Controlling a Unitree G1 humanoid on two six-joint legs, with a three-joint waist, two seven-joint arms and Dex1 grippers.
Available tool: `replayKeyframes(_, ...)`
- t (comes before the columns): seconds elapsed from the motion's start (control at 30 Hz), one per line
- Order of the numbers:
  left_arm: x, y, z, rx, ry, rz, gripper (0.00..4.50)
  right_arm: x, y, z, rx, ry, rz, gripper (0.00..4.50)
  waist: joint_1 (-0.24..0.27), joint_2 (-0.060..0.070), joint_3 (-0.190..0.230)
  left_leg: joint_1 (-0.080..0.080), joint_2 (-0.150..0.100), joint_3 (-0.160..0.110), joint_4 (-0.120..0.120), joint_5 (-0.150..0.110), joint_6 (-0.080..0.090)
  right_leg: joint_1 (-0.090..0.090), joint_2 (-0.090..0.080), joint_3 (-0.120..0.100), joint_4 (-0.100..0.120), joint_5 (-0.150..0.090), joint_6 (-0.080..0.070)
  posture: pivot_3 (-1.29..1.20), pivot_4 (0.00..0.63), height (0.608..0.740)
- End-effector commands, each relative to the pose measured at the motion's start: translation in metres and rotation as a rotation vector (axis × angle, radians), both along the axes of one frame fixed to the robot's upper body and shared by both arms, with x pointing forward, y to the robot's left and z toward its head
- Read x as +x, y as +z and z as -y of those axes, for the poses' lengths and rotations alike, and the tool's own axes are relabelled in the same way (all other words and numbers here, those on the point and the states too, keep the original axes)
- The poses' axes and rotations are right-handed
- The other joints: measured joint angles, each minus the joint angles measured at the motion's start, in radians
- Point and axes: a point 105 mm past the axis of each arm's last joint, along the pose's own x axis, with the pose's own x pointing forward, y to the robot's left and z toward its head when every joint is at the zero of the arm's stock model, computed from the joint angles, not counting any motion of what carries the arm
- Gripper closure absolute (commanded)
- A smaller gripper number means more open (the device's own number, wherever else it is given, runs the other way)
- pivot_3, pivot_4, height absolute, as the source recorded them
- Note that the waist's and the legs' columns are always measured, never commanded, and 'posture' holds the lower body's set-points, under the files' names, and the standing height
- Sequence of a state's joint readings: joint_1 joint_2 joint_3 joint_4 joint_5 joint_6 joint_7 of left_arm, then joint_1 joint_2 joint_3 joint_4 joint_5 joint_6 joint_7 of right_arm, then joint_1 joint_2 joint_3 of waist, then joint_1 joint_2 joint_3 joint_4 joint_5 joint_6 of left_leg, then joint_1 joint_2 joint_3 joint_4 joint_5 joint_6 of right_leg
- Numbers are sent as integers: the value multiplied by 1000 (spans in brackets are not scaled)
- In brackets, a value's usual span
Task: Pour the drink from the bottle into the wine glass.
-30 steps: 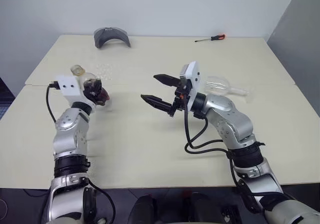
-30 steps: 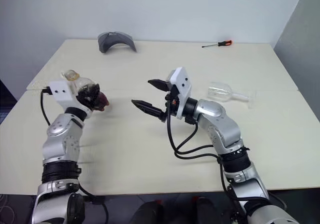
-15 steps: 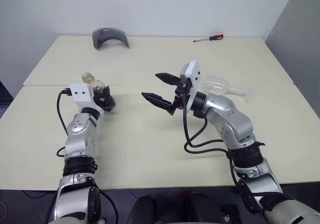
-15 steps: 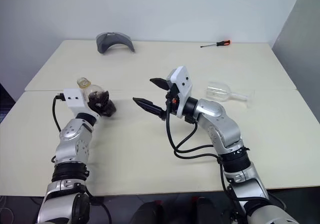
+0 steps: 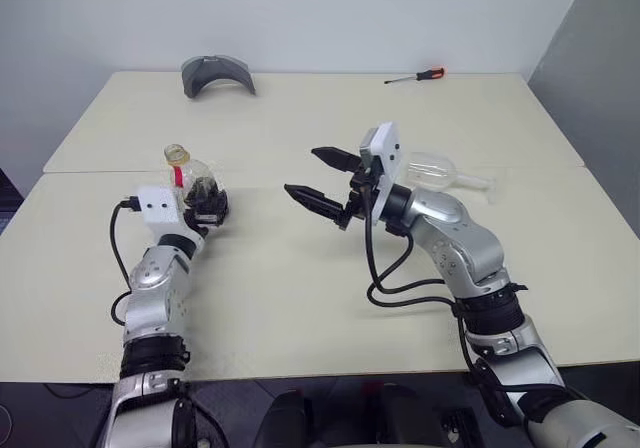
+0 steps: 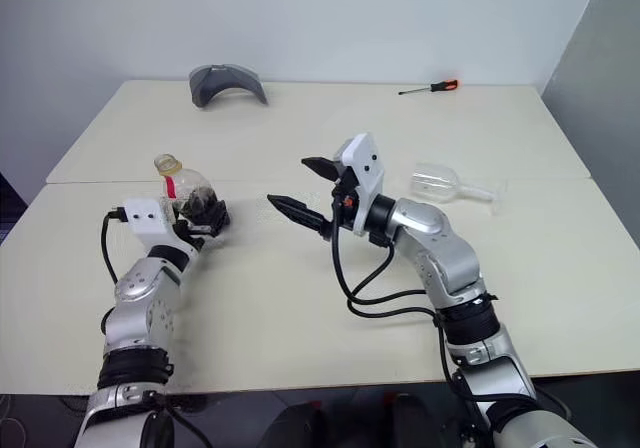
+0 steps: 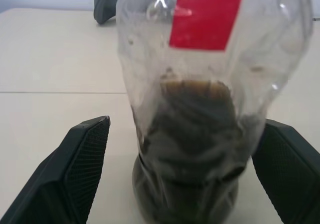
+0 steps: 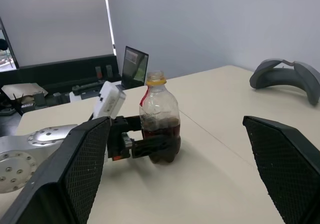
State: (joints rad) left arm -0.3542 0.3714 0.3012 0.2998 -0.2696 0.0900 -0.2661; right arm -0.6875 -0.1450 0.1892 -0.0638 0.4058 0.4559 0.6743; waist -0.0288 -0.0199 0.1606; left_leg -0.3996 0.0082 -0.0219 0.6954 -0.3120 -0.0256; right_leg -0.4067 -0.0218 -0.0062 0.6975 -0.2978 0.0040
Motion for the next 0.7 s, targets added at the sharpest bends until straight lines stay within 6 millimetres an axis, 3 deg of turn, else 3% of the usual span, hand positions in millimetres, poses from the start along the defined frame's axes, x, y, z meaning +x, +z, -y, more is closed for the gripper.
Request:
replayKeyframes(0.03, -15, 18, 0, 5, 2, 47, 28, 1, 10, 7, 28, -24, 52, 0, 0, 0, 0, 0, 0, 0, 0, 0, 0, 0, 0, 0, 0, 0, 0, 0, 150, 740)
replayKeyframes(0.33, -71, 23, 25, 27, -93, -28, 28, -4, -11, 36, -9, -72, -1, 0, 3, 0, 0, 0, 0, 0, 0, -1, 1, 1, 0, 0, -1, 0, 0, 0, 150, 740)
replayKeyframes(0.57, -115, 28, 97, 31, -466, -116, 28, -12, -40, 75, -161, -143, -21, 0, 5, 0, 0, 1, 0, -1, 0, -2, 4, 2, 0, 0, -1, 0, 0, 0, 150, 740)
replayKeyframes(0.7, -128, 42, 137, 28, -807, -136, 28, 13, -48, 116, -325, -324, 46, 0, 7, 1, 0, 1, -1, -1, 0, -2, 4, 3, 0, 0, -1, 0, 0, 0, 150, 740)
